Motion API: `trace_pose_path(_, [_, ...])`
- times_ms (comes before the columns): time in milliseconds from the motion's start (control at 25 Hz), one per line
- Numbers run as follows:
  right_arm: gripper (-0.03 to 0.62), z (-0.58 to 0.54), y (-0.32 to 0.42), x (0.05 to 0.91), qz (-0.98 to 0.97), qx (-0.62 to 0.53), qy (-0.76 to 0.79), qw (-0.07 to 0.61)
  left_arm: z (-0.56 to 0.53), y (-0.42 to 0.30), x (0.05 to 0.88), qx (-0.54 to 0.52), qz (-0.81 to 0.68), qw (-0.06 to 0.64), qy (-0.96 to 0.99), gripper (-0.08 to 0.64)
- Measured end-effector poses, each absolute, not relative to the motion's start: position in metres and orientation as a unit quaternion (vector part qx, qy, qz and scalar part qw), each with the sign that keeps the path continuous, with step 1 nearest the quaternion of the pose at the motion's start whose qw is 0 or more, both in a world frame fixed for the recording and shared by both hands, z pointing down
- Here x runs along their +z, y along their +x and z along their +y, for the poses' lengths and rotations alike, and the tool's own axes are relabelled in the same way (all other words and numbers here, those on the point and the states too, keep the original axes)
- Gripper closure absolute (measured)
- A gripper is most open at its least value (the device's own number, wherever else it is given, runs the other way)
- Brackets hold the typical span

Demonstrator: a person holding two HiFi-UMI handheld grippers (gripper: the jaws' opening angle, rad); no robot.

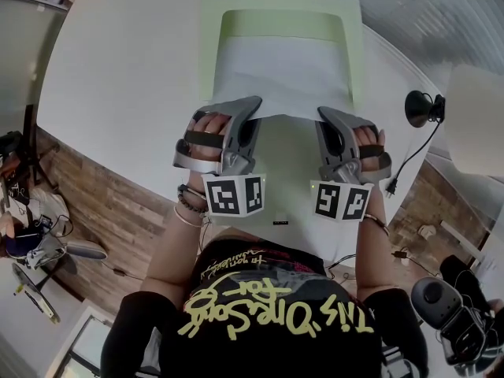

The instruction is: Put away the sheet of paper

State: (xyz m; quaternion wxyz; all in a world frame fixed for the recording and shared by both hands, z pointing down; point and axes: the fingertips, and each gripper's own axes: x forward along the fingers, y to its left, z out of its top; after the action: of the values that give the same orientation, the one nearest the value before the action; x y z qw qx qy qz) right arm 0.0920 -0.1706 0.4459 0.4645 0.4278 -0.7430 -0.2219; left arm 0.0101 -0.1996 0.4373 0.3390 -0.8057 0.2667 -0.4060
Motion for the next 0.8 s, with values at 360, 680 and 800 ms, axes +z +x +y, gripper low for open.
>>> trace_pose_path(360, [0.584, -0.176, 0.091, 0.446, -0.743, -0.237, 0.413, 0.471, -0.208, 0.010, 0.436, -0.410, 0.270, 0.343, -0.801, 0.552])
trace_pose_path(680, [0.584, -0.185, 0.092, 0.447, -0.742, -0.240, 0.412, 0.471, -0.216, 0.011, 0.438, -0.414, 0.274, 0.344, -0.797, 0.551])
trace_pose_path(800, [0.584, -0.188, 0.093, 0.446, -0.742, -0.242, 0.410, 0.472, -0.218, 0.012, 0.438, -0.416, 0.275, 0.341, -0.797, 0.552])
